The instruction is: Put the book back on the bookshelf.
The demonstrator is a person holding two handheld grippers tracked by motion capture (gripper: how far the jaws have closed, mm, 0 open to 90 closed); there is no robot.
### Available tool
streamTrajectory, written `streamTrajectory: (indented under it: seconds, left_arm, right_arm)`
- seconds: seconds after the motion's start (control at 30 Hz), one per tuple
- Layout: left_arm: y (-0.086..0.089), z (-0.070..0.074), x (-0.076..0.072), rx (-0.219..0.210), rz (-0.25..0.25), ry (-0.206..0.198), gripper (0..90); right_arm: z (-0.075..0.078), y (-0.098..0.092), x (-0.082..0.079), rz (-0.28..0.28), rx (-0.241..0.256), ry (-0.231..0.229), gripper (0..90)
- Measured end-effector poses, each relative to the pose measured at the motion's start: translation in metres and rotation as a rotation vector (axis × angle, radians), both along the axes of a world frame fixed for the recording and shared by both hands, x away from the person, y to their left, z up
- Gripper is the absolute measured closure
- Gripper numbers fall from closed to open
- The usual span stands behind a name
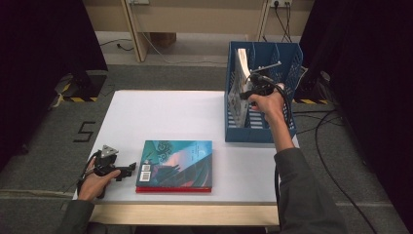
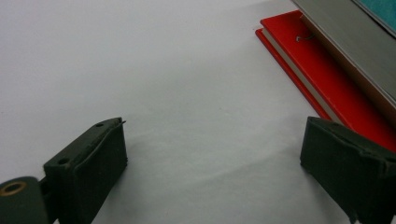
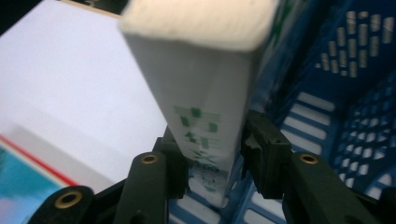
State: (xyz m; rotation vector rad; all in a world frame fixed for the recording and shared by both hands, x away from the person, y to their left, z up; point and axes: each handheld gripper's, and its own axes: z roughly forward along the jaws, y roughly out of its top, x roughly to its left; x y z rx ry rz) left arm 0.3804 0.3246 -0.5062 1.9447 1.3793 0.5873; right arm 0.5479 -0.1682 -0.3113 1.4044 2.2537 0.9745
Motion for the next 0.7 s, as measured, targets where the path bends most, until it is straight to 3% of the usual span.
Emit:
streamTrajectory:
  seconds: [0.2, 0.43, 0.53, 0.7]
  left_arm:
    - [0.000, 0.000, 0.000, -0.001, 0.002, -0.002, 6.1]
    - [0.000, 0.000, 0.000, -0.002, 0.003, -0.003, 6.1]
    - [0.000, 0.000, 0.000, -0.002, 0.002, -0.002, 6.1]
    - [0.000, 0.000, 0.000, 0.000, 0.000, -0.001, 6.1]
  right_arm:
    - [-0.004, 0.002, -0.010, 0.047, 0.063, 0.004, 66.5]
    - [-0.007, 0.003, -0.001, -0.040, 0.138, -0.010, 71.1]
    - [-0.009, 0.010, 0.003, -0.071, 0.113, -0.048, 72.0]
    - [-0.005, 0.024, 0.012, -0.099, 0.052, -0.063, 72.3]
